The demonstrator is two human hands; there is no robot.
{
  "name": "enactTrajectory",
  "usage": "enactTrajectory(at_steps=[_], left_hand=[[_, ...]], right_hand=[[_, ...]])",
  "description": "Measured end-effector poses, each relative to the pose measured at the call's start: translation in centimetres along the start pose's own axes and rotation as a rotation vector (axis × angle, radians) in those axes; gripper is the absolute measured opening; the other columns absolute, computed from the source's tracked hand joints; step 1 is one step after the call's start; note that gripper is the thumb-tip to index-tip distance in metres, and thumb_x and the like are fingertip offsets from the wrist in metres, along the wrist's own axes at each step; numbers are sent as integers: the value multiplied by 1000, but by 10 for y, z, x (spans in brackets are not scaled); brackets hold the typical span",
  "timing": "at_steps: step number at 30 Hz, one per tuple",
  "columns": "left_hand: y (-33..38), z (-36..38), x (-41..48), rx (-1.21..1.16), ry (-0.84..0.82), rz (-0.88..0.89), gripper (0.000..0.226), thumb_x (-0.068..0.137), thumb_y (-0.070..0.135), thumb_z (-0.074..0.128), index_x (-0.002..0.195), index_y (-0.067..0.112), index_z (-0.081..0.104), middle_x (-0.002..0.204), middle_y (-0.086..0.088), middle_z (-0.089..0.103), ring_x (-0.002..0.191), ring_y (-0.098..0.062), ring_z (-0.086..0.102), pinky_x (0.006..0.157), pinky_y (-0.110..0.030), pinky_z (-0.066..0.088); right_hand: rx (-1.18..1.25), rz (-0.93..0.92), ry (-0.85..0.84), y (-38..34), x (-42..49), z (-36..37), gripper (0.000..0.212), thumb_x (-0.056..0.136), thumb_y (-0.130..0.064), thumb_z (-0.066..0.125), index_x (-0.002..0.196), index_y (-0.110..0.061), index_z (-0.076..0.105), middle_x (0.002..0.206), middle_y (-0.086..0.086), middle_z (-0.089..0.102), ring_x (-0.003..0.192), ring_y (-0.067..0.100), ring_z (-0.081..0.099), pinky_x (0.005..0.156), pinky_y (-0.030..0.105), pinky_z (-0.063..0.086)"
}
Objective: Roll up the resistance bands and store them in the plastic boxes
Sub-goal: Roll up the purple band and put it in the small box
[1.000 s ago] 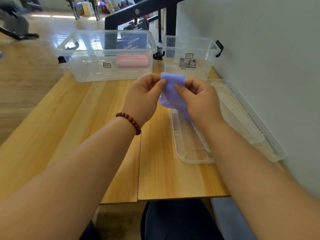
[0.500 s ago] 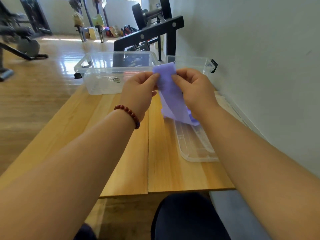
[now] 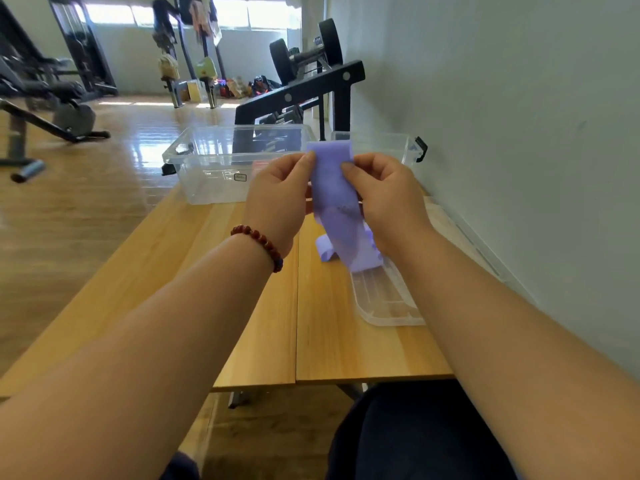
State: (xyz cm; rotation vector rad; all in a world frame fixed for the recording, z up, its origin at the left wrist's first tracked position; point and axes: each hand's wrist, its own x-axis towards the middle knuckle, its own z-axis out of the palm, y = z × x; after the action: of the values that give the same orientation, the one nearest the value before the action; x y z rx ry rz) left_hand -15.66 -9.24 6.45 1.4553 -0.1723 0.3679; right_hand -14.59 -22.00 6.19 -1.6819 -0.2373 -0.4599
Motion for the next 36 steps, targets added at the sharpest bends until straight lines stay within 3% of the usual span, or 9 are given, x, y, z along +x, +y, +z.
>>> enactTrajectory(at_steps=[4,9,12,15,18,22,27,32,36], left_hand=[[9,4,0,-27,-5,1,25,102,33,47,86,26,66,90,-4,68,93,-25,67,81,-40,59],[-8,3,-11,46,-170,-78,31,89,50,61,101,22,70,105,-11,72,102,-28,67,91,-44,55],[-22,2,-18,117,-222,-142,17,89,29,69,104,21,67,102,-5,74,98,-21,70,91,-39,55],[-35,-3,-26,182,-278,-234,20,89,15,69,108,12,65,101,-7,73,95,-23,70,90,-36,57],[-42,-13,-31,171,-279,-266,5,92,11,64,95,8,66,91,-7,70,87,-21,65,83,-27,56],[-41,-23,-32,64,-263,-274,8,95,12,59,90,10,65,87,-7,68,82,-18,64,86,-30,56],[-39,-36,-31,117,-343,-261,5,85,13,67,89,10,66,76,4,71,69,-8,66,65,-20,54],[-51,-47,-32,295,-375,-302,4,86,14,70,90,12,71,84,0,74,79,-12,68,77,-27,57],[-57,-52,-33,243,-372,-403,9,92,15,63,87,8,65,81,0,72,78,-14,68,76,-24,56]], right_hand=[[39,-25,11,-10,4,-1,6,96,-22,62,93,-20,67,92,2,72,89,22,69,80,38,60],[50,-18,58,-14,6,-5,5,95,-22,63,96,-18,66,84,-6,69,80,10,65,74,25,56],[107,4,123,-13,7,-11,5,95,-23,64,96,-18,66,80,-7,66,79,11,62,75,29,54],[143,26,215,-11,8,-18,11,94,-23,65,84,-27,62,73,-9,63,71,10,59,71,32,52],[195,66,252,-4,5,-26,10,91,-23,66,82,-28,64,80,-6,68,80,17,62,80,42,54],[289,137,269,7,-1,-30,8,89,-22,66,82,-26,64,81,0,67,80,21,60,77,41,50],[361,172,311,6,1,-33,10,94,-18,64,86,-25,64,93,3,70,97,26,67,89,43,55],[416,168,315,0,9,-37,6,93,-17,64,90,-22,64,101,8,70,100,29,67,88,43,57],[427,160,344,2,12,-39,10,93,-13,62,95,-23,63,103,7,70,100,27,68,88,41,57]])
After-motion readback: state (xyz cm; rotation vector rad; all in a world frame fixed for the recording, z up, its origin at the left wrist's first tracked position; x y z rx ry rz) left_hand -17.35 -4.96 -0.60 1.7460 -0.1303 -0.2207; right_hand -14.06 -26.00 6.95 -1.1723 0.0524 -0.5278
